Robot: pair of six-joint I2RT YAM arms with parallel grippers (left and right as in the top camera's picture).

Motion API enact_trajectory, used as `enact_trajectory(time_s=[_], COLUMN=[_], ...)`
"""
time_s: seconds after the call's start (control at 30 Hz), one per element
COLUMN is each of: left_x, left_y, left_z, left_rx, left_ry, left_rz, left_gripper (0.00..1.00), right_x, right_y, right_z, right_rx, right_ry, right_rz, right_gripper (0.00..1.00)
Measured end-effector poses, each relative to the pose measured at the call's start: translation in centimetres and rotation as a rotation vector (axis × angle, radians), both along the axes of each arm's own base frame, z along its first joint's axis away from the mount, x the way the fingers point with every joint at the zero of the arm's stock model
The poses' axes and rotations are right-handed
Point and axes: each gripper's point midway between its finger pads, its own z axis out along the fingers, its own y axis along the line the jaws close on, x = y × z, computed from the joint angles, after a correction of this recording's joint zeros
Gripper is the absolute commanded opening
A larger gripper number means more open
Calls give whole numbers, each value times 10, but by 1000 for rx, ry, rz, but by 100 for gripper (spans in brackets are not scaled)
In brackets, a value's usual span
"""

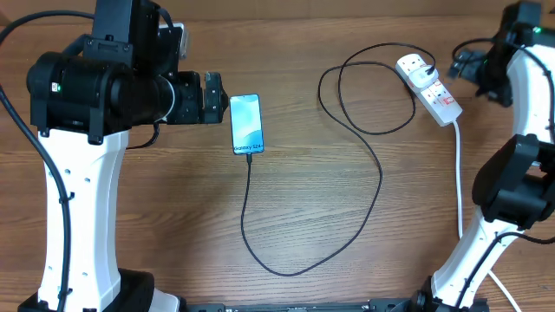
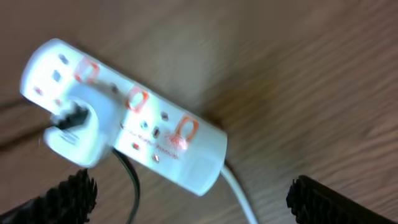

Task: Plug charger to phone and switch on socket

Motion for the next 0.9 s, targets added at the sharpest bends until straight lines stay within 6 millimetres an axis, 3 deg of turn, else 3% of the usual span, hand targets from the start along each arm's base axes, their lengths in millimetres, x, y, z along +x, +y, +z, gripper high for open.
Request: enact_trajectory(time_s=[0.1, 0.2, 0.53, 0.9], left_x=[0, 0, 0, 0], left_y=[0, 0, 0, 0], left_z=[0, 0, 0, 0], left_rx=[0, 0, 0, 0], left_ry=[-1, -1, -1, -2], left_rz=[0, 0, 0, 0], left_gripper=[100, 99, 100, 100], right_x=[12, 19, 41, 34], right_y=[-12, -21, -29, -26], right_z=[13, 10, -22, -57], right_rx=[-26, -38, -46, -26], right_ry=[-62, -87, -109, -67], right_rz=[0, -6, -5, -15], right_gripper=[100, 100, 100, 100])
